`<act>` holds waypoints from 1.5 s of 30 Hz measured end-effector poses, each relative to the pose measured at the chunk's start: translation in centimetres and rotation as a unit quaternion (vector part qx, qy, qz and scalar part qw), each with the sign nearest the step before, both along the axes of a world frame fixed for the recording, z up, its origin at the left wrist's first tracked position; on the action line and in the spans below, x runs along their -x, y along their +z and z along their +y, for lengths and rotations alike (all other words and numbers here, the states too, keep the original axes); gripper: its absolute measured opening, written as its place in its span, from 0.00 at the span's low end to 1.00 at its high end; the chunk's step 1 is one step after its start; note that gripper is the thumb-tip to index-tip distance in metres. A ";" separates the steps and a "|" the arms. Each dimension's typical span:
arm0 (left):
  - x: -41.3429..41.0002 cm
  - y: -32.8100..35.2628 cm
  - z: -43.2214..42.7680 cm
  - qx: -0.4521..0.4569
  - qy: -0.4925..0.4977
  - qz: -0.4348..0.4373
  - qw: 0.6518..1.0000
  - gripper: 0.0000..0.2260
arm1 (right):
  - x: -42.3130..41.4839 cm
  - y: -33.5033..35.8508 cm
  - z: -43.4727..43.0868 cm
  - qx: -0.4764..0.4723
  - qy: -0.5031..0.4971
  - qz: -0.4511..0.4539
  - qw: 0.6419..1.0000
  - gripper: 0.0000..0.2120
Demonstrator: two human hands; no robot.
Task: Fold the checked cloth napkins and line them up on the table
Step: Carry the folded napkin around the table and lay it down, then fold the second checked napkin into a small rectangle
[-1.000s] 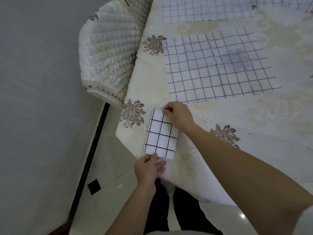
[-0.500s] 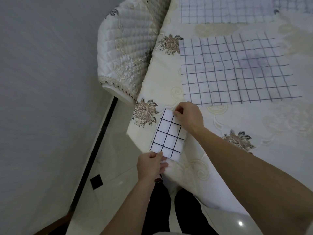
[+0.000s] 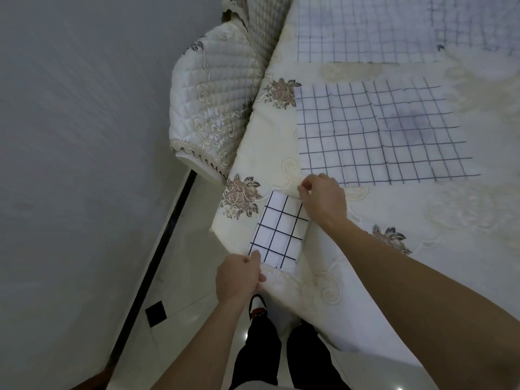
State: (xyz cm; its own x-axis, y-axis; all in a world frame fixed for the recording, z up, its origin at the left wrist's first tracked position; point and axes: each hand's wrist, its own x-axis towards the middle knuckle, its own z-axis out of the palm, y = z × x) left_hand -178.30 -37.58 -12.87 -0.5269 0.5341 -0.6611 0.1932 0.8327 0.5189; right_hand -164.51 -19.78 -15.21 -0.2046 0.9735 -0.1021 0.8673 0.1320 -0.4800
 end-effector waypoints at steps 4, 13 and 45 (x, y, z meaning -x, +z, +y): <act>0.9 2.6 2.1 -0.087 -0.090 0.134 0.983 0.12 | -3.1 3.3 0.1 -0.039 -0.001 -0.010 0.999 0.12; -2.6 8.7 7.8 -0.329 -0.326 0.355 0.812 0.24 | -9.1 9.9 -4.9 -0.191 -0.019 -0.051 0.980 0.18; -10.3 7.7 7.0 -0.367 -0.491 0.340 0.713 0.25 | -14.0 9.6 -13.5 -0.205 -0.149 -0.071 0.965 0.21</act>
